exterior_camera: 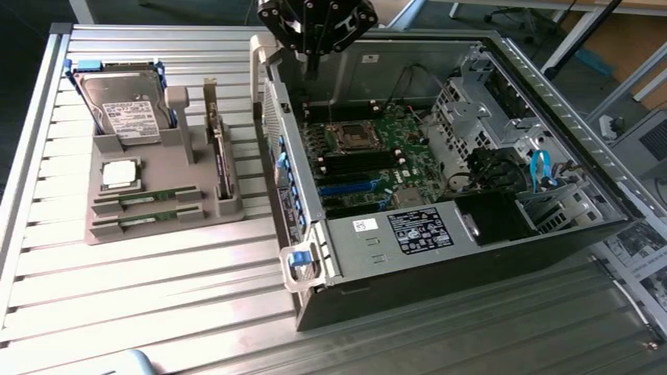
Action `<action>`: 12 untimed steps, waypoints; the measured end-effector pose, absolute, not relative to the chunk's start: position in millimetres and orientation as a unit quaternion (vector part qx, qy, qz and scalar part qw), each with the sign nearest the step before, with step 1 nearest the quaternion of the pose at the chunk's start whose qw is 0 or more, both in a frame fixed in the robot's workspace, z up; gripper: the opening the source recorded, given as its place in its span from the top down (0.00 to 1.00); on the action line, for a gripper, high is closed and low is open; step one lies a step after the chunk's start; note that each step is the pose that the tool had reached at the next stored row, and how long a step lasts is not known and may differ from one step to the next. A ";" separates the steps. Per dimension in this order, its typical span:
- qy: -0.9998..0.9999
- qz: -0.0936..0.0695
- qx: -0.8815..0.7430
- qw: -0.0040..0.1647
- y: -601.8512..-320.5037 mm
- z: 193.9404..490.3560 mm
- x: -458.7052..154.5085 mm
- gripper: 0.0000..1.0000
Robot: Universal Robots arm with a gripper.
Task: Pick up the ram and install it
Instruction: 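Reach for the ram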
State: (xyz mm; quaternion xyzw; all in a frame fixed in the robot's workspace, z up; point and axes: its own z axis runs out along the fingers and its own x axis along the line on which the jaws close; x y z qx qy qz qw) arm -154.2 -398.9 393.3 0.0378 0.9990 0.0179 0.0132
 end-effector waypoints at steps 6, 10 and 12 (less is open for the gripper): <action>0.999 0.018 0.038 0.013 -398.9 393.3 -155.6 0.90; 0.999 0.017 0.038 0.013 -398.9 393.3 -156.5 0.90; 0.999 0.017 0.038 0.013 -398.9 393.3 -157.2 0.90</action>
